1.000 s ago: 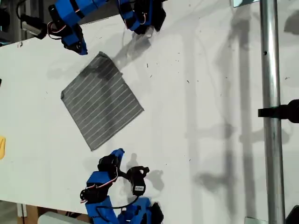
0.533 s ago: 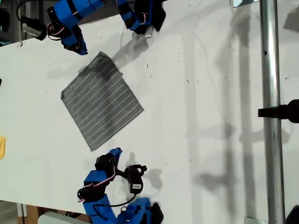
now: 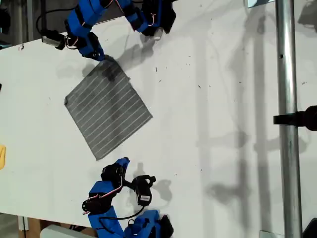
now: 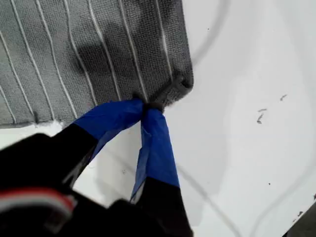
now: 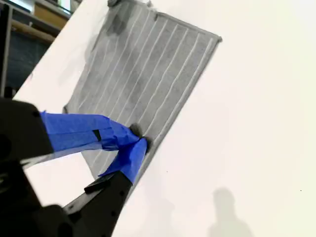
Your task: Grasp corners of a towel and fold twice.
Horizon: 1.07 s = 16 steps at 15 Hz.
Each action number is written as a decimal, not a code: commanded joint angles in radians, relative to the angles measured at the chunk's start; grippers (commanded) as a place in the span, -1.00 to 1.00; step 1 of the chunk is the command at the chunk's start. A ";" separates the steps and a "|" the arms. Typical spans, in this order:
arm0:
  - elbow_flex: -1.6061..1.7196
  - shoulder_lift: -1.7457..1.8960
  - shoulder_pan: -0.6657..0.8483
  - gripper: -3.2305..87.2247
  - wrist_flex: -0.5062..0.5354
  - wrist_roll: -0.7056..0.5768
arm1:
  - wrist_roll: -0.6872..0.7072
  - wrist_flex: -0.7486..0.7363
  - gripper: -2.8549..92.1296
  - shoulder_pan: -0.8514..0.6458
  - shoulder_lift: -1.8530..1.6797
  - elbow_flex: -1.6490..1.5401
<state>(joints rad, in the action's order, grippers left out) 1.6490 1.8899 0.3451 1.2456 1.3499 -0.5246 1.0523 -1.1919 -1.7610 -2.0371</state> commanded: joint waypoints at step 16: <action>-0.061 0.008 0.020 -0.99 0.014 -0.003 | -0.249 0.026 -0.95 0.437 -0.023 -0.064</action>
<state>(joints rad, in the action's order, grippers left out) 1.6490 1.8853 0.3451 1.2533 1.3499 -0.7133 1.0523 -0.8422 -1.6997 -2.1077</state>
